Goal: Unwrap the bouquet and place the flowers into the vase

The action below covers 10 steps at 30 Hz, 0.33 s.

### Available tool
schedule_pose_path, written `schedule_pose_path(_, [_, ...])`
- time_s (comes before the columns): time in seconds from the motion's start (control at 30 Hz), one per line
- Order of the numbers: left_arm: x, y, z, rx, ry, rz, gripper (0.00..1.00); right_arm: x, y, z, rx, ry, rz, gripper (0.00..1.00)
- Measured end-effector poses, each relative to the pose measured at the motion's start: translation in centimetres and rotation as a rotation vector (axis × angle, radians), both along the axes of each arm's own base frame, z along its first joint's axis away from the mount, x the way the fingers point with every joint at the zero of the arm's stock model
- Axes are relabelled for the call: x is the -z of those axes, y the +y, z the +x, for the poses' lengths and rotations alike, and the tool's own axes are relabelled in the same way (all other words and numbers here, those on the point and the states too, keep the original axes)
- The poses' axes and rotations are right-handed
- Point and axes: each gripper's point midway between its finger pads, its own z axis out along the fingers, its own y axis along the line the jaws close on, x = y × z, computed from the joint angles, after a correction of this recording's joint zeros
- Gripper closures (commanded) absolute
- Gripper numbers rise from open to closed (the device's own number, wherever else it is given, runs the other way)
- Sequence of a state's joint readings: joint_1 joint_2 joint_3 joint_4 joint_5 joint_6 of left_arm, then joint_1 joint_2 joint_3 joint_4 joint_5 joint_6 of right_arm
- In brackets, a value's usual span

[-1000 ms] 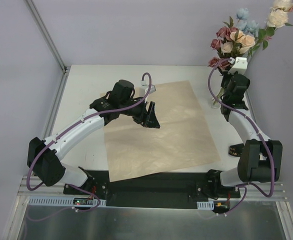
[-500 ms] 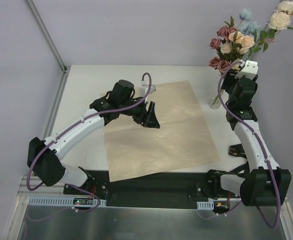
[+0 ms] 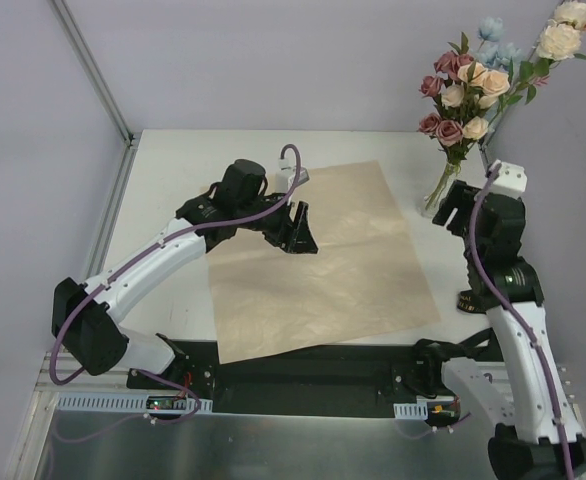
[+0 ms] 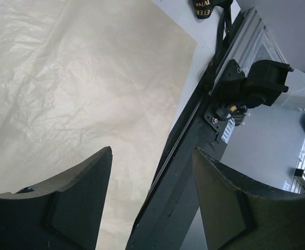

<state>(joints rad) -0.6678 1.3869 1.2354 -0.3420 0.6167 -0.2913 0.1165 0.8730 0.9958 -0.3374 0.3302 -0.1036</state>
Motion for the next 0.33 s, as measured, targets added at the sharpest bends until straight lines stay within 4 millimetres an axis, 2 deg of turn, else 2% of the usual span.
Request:
schedule_pose_path(0.13, [-1.1,0.5,0.0,-0.017,-0.048,-0.006,0.38,-0.8,1.9,-4.6,-0.078,-0.028,0.104,0.18])
schedule_pose_path(0.27, [-3.0,1.3,-0.2,-0.044,-0.111,-0.029,0.37,-0.9,2.8,-8.7,-0.139,-0.021,0.165,0.13])
schedule_pose_path(0.33, [-4.3,1.7,-0.4,-0.054,-0.137,-0.044,0.35,-1.4,3.1,-10.2,-0.165,-0.028,0.175,0.0])
